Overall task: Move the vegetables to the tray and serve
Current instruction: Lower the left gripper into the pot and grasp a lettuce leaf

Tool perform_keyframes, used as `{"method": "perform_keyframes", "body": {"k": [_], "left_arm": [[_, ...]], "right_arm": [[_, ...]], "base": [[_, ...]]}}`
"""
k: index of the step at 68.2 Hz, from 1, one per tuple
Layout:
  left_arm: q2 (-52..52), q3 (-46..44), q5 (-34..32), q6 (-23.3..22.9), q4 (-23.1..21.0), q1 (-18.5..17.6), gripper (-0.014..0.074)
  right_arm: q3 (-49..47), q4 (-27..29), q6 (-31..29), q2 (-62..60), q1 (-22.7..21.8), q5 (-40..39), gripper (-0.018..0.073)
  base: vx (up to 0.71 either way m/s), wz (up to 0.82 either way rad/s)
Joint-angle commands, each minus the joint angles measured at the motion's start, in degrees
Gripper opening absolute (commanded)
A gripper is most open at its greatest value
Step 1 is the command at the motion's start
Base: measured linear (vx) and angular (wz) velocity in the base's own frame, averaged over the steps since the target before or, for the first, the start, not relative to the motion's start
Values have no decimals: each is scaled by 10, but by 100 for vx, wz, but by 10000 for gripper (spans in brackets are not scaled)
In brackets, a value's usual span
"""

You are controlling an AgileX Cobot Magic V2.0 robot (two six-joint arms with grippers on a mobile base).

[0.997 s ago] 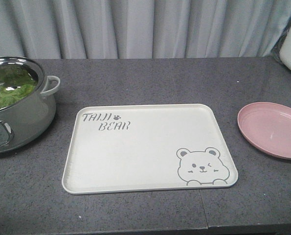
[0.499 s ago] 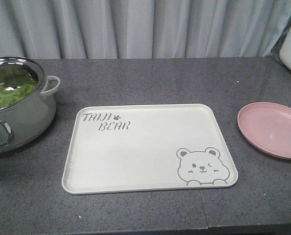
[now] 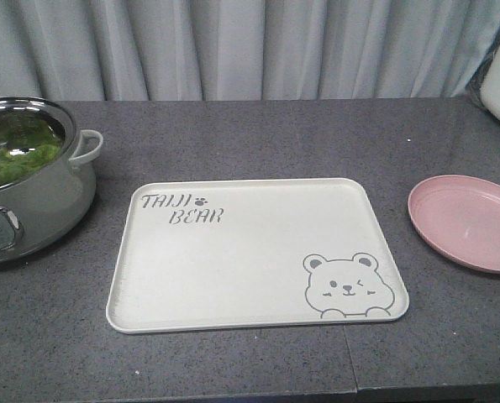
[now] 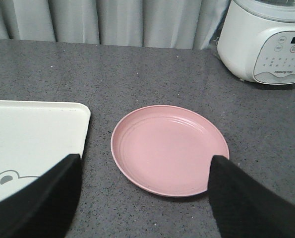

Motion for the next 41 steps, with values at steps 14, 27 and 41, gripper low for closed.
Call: {"method": "perform_keyframes", "body": {"k": [14,27,41], "left_arm": [[84,-97,-13,21,-12,-1,576],[128,-111,-25,22,-12,-1,576],[160,-111,-31,22,-12,-1,571]], "right_arm": [[-19,-9,0,6,-4,-37,508],[-19,-9,0,6,-4,-37,508],[-19,-9,0,6,-4,-37,508]], "base": [[0,0],[0,0],[0,0]]}}
